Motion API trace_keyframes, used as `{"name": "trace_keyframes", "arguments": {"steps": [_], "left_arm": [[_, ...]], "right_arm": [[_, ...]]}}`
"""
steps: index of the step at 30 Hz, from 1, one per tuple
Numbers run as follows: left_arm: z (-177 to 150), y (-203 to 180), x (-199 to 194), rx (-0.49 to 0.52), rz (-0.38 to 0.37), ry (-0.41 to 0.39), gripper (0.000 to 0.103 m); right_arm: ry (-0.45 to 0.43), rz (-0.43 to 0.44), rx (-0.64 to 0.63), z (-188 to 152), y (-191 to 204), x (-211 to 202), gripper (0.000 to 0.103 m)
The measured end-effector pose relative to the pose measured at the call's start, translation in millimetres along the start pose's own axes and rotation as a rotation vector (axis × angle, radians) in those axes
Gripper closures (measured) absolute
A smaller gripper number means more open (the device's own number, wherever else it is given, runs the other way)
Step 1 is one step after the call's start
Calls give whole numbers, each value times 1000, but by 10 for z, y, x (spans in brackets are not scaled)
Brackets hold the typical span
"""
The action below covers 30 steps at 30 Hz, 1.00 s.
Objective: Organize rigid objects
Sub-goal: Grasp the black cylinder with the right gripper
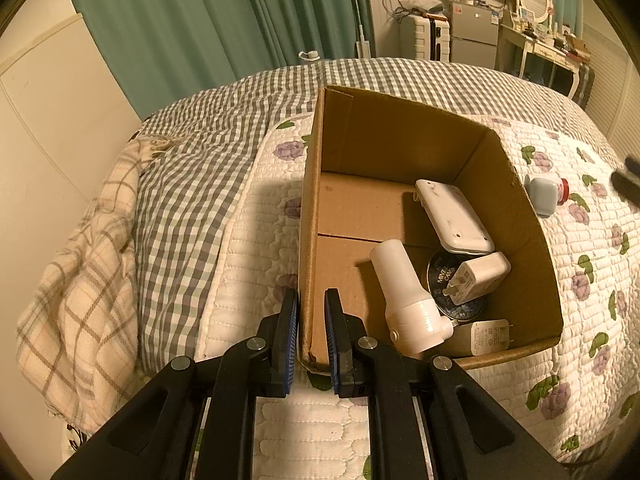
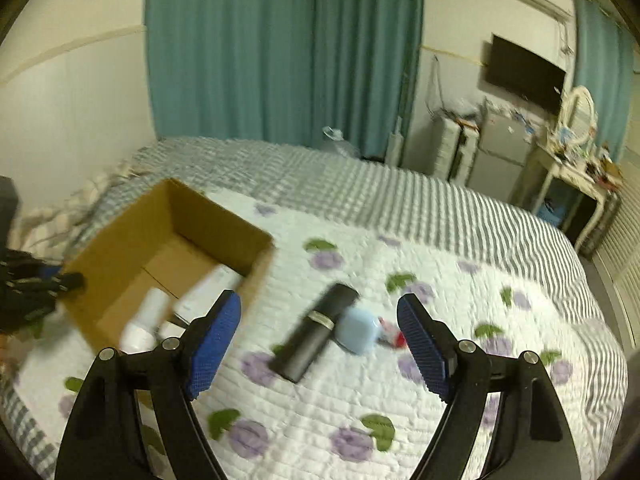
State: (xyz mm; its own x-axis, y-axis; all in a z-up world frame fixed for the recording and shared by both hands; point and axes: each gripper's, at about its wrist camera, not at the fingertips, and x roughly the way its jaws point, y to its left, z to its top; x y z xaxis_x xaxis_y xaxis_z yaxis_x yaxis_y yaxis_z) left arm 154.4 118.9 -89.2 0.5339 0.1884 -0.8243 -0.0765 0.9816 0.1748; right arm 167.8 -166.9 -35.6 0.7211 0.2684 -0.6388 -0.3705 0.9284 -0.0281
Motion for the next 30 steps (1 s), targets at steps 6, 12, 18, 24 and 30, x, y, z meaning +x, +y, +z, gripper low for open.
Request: {"name": "trace_keyframes", "arguments": {"steps": [6,12,18,24,30], "left_arm": [[0,7,11,4,12,2,91],[-11,-45,4,2,20,3,91],[-12,-54,0,3,23,1,91],[-14,-67,-7,2,22,2,91],[-15,-66,-6,-2,19,4,91]], "right_arm": [[97,5,59,-361,-84,504,29],[199,63,90,-612,-43,1030,48],[224,77,103,-633,23,1284,48],[245,66,88,-634,99,1509,47],[257,43,66,-641,129,1603,49]]}}
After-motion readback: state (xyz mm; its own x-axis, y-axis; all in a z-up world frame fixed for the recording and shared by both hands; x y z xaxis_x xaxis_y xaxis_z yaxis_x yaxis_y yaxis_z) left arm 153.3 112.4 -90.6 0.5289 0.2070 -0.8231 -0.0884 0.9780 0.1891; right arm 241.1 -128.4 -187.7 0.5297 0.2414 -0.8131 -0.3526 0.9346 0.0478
